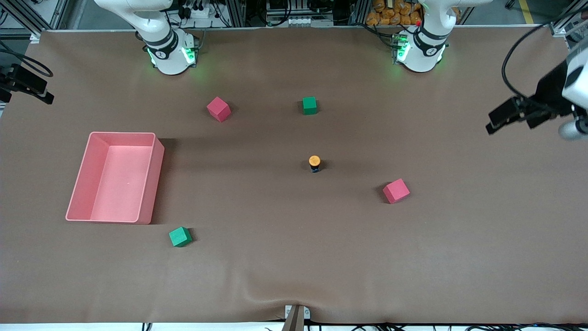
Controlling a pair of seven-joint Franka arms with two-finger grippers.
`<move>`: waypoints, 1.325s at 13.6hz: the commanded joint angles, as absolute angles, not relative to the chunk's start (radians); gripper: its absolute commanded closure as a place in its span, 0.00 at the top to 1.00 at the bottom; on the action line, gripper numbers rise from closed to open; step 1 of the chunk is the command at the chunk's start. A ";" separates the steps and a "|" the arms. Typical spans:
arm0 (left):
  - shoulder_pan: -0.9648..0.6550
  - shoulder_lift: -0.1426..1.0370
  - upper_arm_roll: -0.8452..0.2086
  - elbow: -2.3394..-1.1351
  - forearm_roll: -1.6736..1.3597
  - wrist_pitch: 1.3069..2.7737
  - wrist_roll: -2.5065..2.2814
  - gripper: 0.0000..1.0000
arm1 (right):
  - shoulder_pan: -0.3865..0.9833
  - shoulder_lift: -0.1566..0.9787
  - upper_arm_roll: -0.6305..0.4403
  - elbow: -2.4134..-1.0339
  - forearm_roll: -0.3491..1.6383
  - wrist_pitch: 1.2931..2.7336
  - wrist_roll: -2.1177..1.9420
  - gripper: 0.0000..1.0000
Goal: Place and upright button with both arms
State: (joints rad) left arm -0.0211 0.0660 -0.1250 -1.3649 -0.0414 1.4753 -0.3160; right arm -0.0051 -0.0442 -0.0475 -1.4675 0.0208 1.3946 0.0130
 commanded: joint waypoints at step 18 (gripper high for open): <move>-0.006 -0.069 -0.074 -1.546 0.040 1.546 -0.089 1.00 | 0.034 -0.058 -0.044 -1.471 0.000 1.387 0.020 1.00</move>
